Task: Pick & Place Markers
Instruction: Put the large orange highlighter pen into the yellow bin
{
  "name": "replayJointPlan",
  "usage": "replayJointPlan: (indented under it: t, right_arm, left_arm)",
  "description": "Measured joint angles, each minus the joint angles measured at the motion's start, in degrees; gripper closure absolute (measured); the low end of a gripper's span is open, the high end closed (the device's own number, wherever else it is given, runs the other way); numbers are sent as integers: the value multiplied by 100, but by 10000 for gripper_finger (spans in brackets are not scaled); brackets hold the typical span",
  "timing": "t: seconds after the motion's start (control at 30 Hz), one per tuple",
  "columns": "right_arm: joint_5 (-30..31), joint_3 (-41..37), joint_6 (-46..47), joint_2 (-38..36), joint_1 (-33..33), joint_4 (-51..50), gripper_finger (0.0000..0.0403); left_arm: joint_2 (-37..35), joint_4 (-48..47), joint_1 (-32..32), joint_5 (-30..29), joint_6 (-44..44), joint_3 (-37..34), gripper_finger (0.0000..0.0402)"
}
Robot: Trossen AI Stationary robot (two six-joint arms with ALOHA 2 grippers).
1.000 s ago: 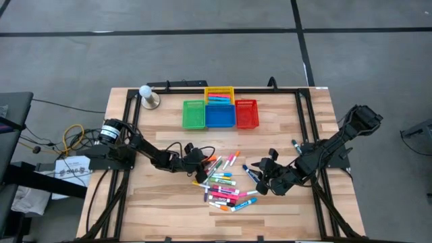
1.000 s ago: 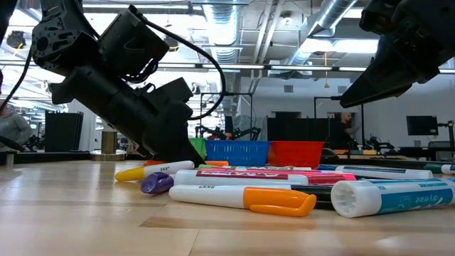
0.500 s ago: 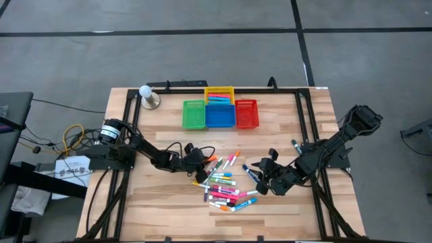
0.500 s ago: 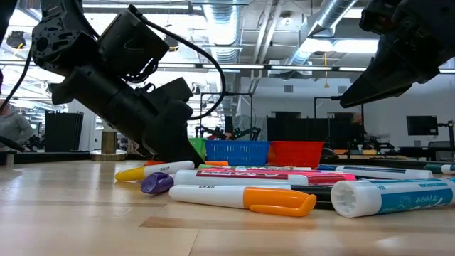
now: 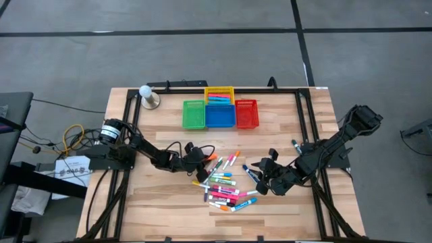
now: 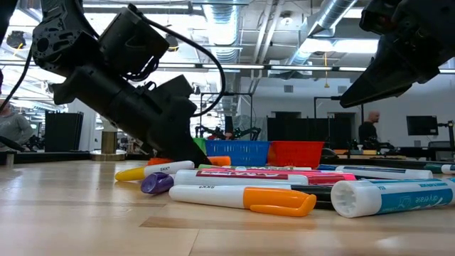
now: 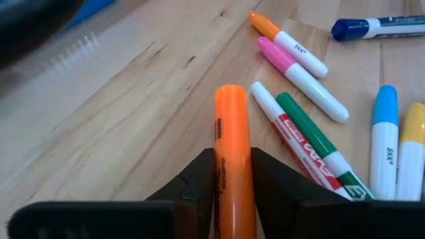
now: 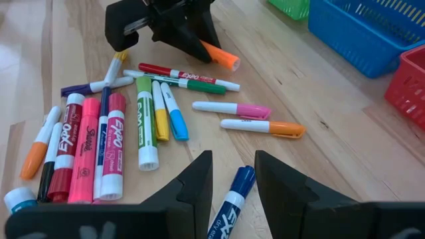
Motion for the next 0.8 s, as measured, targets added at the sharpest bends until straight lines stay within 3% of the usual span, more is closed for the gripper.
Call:
replayJointPlan:
  t: [0.43,0.8]
  right_arm:
    - [0,0,5,0,0,15,301]
    - [131,0,-664,2,-9,595,301]
  left_arm:
    - [-78,105,-1,-371,146,0,315]
    - [-1707,247,-246,-347,1674,0,314]
